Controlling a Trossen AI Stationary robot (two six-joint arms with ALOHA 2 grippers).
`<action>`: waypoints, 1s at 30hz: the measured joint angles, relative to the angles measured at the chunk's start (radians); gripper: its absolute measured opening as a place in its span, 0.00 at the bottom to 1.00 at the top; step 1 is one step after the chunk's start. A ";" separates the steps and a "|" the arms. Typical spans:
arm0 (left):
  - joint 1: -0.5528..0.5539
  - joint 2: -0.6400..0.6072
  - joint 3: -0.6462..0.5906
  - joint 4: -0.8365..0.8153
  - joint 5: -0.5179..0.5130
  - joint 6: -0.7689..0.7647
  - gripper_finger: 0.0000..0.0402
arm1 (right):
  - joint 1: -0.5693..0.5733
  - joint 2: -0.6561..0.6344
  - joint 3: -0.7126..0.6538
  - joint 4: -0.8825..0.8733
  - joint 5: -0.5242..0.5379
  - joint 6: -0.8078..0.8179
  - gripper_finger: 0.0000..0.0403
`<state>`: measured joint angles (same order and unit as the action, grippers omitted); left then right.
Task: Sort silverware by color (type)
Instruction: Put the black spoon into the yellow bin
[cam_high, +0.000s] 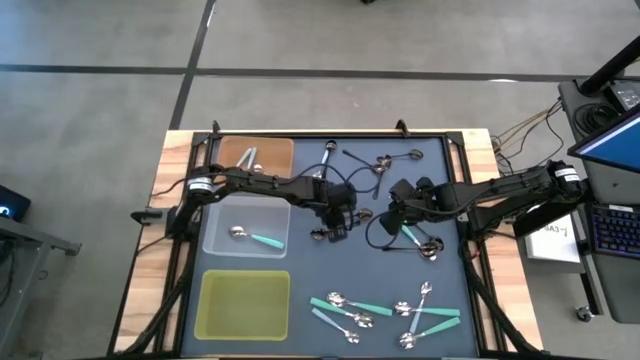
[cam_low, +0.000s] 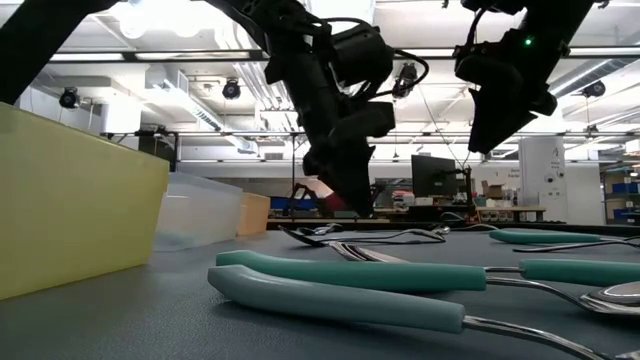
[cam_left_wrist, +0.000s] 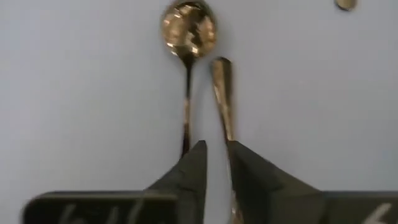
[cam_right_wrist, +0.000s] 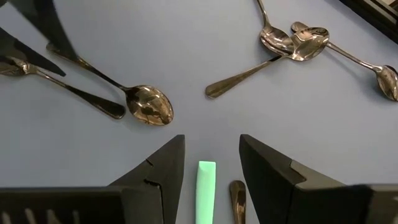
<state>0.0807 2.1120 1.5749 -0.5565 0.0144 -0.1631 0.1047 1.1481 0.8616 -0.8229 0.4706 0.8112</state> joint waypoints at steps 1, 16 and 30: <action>0.000 0.000 0.000 -0.001 -0.010 0.002 0.20 | 0.000 0.000 0.000 0.000 0.000 0.000 0.36; 0.015 0.041 0.000 0.060 -0.079 0.089 0.31 | 0.000 0.000 0.000 0.005 0.000 0.000 0.36; 0.016 0.112 0.005 0.096 -0.060 0.063 0.28 | 0.000 0.000 0.000 0.022 0.000 0.000 0.36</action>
<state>0.0967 2.2241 1.5797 -0.4601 -0.0454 -0.0996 0.1043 1.1481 0.8616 -0.8009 0.4709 0.8116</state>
